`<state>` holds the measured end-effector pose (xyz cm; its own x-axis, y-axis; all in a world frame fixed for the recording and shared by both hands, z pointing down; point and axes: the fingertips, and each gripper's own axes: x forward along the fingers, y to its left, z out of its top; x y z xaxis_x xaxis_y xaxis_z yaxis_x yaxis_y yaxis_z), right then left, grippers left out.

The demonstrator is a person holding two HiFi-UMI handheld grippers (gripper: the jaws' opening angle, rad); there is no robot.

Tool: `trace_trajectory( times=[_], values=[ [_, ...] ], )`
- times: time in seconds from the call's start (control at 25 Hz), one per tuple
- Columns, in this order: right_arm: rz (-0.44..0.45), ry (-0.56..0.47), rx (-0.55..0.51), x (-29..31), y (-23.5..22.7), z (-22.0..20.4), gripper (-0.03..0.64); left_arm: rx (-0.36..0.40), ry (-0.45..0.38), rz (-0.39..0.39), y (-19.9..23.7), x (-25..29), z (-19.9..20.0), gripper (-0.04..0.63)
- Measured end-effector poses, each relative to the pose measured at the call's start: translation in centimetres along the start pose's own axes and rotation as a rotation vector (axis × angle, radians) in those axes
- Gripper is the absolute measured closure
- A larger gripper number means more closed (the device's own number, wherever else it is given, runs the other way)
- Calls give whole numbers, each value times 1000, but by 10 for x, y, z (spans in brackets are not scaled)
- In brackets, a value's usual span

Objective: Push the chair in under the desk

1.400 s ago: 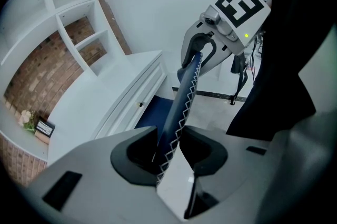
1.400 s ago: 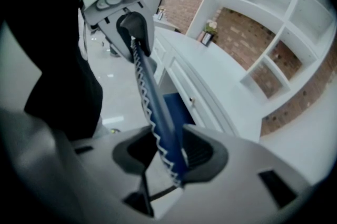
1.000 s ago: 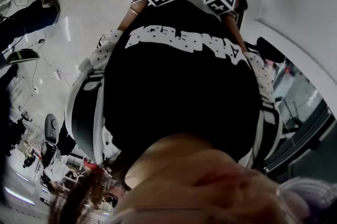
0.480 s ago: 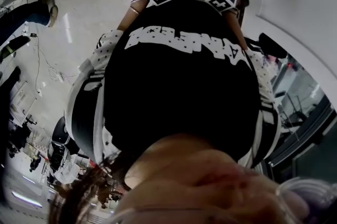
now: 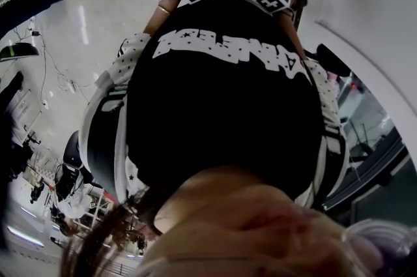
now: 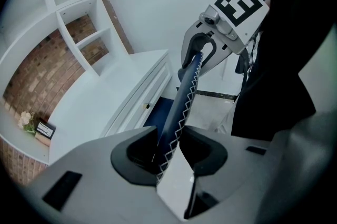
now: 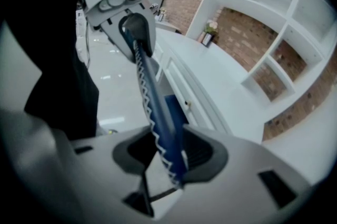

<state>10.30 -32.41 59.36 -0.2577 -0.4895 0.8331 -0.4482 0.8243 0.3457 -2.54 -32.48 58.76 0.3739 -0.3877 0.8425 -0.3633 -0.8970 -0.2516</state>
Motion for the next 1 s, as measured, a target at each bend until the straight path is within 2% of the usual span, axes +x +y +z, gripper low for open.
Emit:
trace_trajectory(
  times=[1.0],
  values=[
    [10, -1, -38, 8, -22, -2, 466, -18, -3, 7, 12, 10, 14, 436]
  ],
)
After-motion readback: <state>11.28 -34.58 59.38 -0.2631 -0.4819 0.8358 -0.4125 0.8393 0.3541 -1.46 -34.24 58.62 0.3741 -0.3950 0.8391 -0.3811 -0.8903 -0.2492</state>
